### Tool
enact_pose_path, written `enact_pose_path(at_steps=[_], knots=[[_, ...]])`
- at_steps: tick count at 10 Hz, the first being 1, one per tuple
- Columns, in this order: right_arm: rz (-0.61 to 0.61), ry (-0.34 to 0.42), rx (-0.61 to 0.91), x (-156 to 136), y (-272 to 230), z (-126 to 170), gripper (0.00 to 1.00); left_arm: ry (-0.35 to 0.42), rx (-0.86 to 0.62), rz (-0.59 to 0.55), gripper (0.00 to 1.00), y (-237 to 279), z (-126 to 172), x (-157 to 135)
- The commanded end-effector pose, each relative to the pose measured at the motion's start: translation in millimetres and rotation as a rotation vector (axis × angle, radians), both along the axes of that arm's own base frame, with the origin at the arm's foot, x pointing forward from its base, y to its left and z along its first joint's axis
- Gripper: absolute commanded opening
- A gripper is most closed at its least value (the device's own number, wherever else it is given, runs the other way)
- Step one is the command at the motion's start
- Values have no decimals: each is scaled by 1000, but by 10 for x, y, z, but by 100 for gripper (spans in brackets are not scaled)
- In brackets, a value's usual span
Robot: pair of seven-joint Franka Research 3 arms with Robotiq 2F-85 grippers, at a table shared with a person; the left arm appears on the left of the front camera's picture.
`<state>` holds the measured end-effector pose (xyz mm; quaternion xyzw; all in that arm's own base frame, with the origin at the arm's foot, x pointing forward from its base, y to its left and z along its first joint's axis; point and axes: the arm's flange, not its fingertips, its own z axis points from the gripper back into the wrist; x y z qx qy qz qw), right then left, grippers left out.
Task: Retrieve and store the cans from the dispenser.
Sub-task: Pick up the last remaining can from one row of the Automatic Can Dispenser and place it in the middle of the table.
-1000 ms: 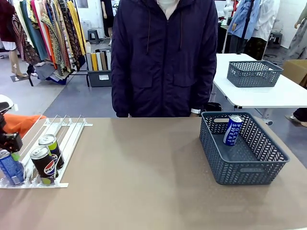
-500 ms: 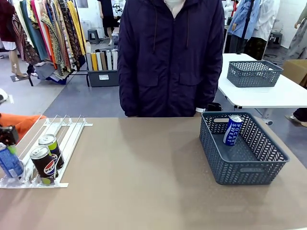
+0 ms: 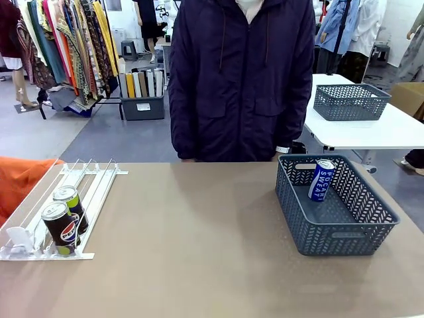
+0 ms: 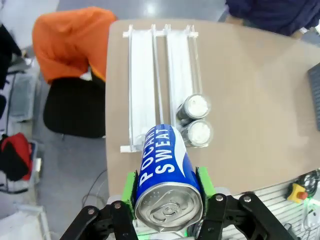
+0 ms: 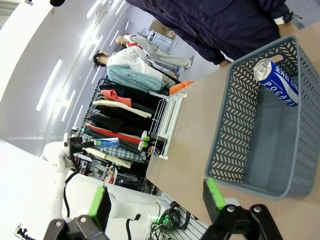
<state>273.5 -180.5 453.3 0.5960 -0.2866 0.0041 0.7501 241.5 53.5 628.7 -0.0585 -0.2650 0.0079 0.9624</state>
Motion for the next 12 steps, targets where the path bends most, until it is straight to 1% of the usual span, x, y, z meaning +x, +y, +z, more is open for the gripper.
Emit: enact_pose_path(at_steps=[1, 2, 3, 5, 6, 7, 8, 9, 10, 11, 12], knots=[[-9, -33, 17, 33, 1, 37, 100, -49, -135, -8, 0, 172, -252, 17], [-9, -33, 17, 33, 1, 37, 100, -64, -159, -9, 0, 393, -318, -133], [-9, -33, 17, 33, 1, 37, 100, -31, -58, 5, 0, 79, -18, -81], [-9, -33, 17, 33, 1, 37, 100, -31, -58, 5, 0, 79, -18, -81], [-9, -33, 17, 33, 1, 37, 100, -31, -93, 3, 0, 180, -161, -108], [-9, -33, 17, 33, 1, 37, 100, -61, -88, -98, 0, 33, -185, 29], [-9, -33, 17, 33, 1, 37, 100, -68, -77, -159, 0, -222, -169, 342], [-9, -33, 17, 33, 1, 37, 100, -72, -76, -284, 0, -639, -125, 711], [-9, -33, 17, 33, 1, 37, 100, -41, -84, -266, 0, -1196, -212, 1094], [-9, -33, 17, 33, 1, 37, 100, 23, -59, -351, 0, -1723, -381, 1351], [-9, -33, 17, 33, 1, 37, 100, 108, -26, -443, 0, -2276, -598, 1585]])
